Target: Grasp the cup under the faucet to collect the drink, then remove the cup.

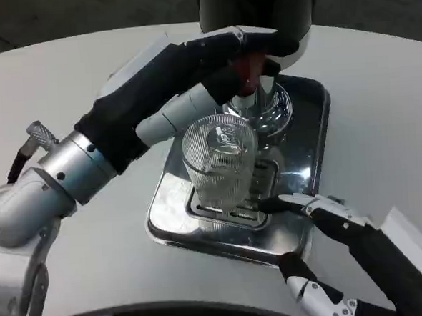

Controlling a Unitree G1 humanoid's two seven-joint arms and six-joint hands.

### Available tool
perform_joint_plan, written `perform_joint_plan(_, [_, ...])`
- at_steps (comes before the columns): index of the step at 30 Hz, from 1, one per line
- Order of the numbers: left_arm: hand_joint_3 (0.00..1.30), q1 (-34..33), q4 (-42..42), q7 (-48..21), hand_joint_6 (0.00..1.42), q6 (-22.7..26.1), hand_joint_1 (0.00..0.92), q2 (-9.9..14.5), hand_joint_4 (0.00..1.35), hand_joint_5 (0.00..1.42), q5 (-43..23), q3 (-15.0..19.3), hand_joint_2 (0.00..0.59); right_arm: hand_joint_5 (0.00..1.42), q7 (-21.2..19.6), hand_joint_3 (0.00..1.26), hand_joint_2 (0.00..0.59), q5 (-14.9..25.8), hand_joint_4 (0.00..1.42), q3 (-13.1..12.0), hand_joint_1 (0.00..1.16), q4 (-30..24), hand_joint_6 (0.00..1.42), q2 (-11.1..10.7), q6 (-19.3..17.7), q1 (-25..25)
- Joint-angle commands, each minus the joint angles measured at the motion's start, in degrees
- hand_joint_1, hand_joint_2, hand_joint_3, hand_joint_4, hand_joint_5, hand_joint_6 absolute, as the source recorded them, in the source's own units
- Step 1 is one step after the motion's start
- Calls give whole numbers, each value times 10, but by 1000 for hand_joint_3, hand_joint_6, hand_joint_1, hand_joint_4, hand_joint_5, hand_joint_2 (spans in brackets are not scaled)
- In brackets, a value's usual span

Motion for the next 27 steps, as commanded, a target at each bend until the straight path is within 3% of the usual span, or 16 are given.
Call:
perform_joint_plan(1, [378,16,-4,-5,216,-14,0,11,267,325,13,-5,44,95,-7,259,524,-1,161,-2,473,-5,0,0,1,10])
perform_joint_plan(21, [465,19,8,17,223,-80,0,26,336,358,62,-4,51,98,-10,268,525,-3,168,0,476,-6,0,1,1,8])
perform_joint_plan(27, [477,20,15,23,223,-94,0,29,349,365,72,-4,53,105,-7,268,525,3,170,-10,477,-7,0,-4,3,6])
